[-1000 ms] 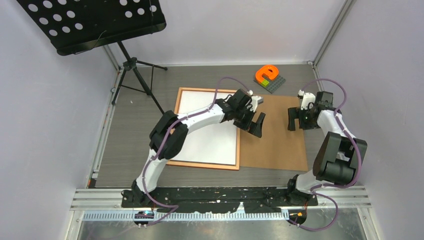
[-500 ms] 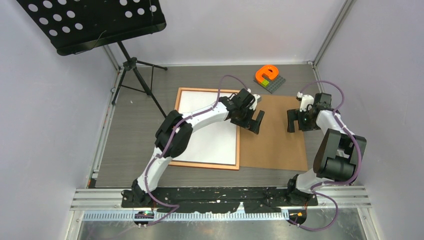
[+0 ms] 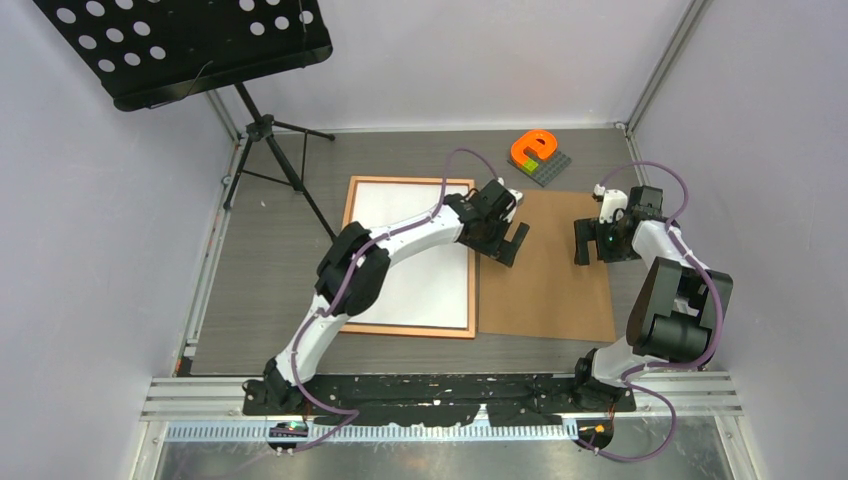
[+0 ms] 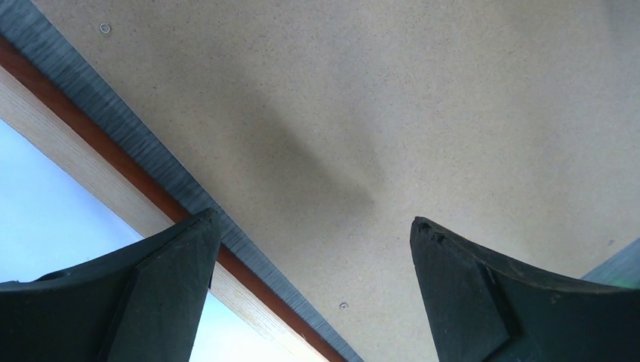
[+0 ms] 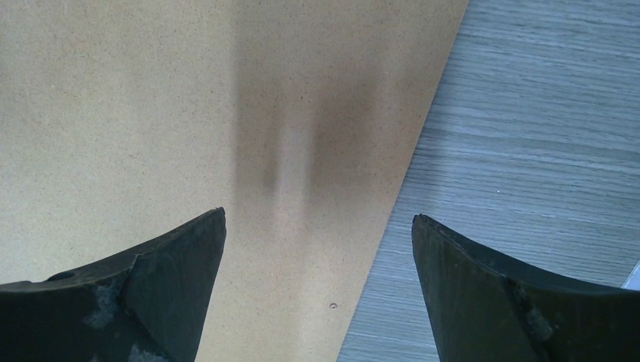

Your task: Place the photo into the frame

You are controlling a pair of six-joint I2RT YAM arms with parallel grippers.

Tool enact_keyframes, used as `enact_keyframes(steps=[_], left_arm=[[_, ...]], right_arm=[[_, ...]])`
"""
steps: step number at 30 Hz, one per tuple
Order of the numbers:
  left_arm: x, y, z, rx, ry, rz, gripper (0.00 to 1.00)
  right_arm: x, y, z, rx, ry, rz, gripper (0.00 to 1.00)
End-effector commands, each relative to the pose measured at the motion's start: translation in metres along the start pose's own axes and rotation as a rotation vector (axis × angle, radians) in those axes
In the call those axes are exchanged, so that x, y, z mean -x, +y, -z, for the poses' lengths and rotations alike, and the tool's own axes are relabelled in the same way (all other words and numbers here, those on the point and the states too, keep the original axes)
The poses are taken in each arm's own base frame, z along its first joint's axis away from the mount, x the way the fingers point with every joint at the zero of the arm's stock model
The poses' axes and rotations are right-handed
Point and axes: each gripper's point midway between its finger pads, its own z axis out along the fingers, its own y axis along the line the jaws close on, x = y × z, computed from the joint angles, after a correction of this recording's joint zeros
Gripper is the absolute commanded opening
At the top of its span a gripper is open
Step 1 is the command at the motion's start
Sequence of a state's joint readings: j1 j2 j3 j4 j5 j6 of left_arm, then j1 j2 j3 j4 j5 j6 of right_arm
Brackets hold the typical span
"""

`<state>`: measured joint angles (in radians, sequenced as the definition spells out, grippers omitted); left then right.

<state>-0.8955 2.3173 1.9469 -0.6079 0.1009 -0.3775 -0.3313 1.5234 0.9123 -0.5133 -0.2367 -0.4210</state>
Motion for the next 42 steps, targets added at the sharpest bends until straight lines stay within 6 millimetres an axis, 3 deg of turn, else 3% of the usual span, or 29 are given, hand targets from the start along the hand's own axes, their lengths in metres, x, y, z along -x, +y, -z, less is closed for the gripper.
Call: enact_keyframes(steps=[1,10,16,29,42], left_arm=[[-0.010,0.010,0.001,0.091,0.035,-0.046,1.00],[-0.025,-0.004,-0.002,0.072,0.085,0.020,0.99],[-0.034,-0.001,-0.001,0.114,0.097,0.086,0.99],[-0.031,-0.006,0.005,0.186,0.071,0.127,1.00],[-0.034,-0.036,0.001,0.117,0.115,0.155,1.00]], right_arm=[[0.009,-0.005,-0.001,-0.014,-0.032,0.019,1.00],[0.009,-0.006,0.002,-0.021,-0.034,0.019,1.00],[0.008,-0.007,0.006,-0.021,-0.042,0.005,1.00],[0.010,-0.019,0.012,-0.015,-0.082,-0.070,1.00],[0.010,-0.032,0.008,-0.022,-0.075,-0.144,0.97]])
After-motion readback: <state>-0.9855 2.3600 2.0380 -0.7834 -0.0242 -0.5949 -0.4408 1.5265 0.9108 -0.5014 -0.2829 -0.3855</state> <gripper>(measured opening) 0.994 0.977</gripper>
